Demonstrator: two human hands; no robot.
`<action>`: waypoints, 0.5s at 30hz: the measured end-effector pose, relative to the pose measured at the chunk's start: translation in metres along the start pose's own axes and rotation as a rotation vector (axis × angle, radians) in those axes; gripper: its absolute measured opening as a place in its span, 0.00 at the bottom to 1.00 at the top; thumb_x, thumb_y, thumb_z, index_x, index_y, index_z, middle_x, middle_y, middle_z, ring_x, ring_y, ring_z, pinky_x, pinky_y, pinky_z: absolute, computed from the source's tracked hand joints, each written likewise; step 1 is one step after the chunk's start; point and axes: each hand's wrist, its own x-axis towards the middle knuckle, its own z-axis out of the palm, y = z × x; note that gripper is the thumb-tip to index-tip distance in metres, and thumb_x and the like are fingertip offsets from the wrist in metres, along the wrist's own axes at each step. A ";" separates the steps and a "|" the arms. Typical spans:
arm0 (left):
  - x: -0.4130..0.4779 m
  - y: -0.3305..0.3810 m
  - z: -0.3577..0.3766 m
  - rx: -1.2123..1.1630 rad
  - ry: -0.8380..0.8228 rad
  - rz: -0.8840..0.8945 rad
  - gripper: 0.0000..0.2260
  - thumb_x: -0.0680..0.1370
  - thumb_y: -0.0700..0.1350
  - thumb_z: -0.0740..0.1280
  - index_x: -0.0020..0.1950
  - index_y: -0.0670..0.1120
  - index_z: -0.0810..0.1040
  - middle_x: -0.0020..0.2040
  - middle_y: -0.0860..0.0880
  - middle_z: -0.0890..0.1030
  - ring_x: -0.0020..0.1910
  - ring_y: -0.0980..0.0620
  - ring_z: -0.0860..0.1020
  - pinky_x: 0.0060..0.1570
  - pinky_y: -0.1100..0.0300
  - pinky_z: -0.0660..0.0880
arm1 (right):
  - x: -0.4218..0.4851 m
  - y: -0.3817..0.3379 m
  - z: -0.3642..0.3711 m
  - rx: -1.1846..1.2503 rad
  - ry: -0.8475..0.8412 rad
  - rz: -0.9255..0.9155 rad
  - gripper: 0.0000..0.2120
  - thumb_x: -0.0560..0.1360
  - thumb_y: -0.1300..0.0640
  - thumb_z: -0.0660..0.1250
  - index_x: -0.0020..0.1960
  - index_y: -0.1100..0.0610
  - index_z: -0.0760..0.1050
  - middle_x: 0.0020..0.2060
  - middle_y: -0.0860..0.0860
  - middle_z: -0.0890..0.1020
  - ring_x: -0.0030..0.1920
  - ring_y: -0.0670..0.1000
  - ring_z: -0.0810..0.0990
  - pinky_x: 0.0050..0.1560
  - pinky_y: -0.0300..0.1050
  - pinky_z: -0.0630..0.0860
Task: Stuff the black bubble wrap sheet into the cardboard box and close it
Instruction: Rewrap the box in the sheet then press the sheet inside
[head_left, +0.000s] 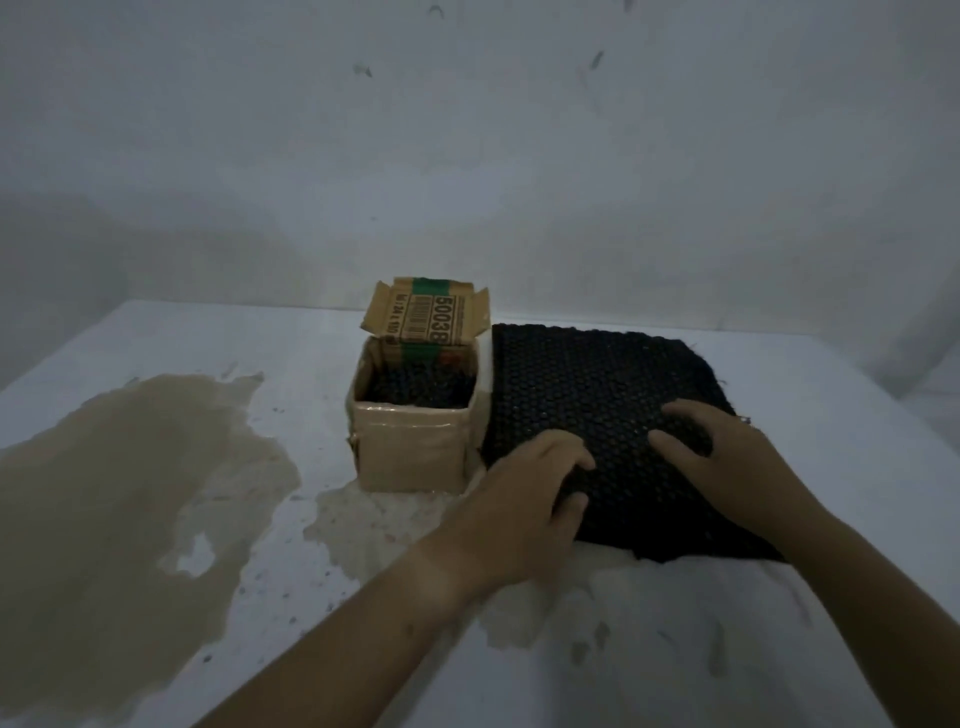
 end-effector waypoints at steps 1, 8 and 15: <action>0.003 -0.005 0.008 -0.012 0.016 -0.088 0.14 0.82 0.46 0.61 0.67 0.47 0.71 0.73 0.51 0.66 0.72 0.54 0.63 0.70 0.60 0.62 | -0.002 0.010 0.001 -0.017 0.013 0.044 0.22 0.75 0.47 0.68 0.66 0.54 0.74 0.66 0.51 0.76 0.64 0.50 0.74 0.62 0.39 0.64; 0.030 -0.025 0.029 0.185 -0.033 -0.489 0.14 0.81 0.51 0.60 0.63 0.45 0.71 0.67 0.42 0.68 0.66 0.42 0.68 0.63 0.49 0.68 | -0.010 0.042 0.012 -0.271 -0.006 0.131 0.19 0.72 0.47 0.72 0.61 0.53 0.78 0.58 0.52 0.81 0.56 0.56 0.79 0.56 0.53 0.77; 0.041 -0.019 0.027 0.057 0.312 -0.318 0.04 0.77 0.40 0.67 0.51 0.46 0.78 0.54 0.50 0.77 0.54 0.52 0.75 0.57 0.58 0.72 | -0.010 0.041 0.016 -0.107 0.235 -0.022 0.09 0.71 0.62 0.72 0.40 0.49 0.75 0.44 0.47 0.82 0.46 0.52 0.80 0.44 0.45 0.73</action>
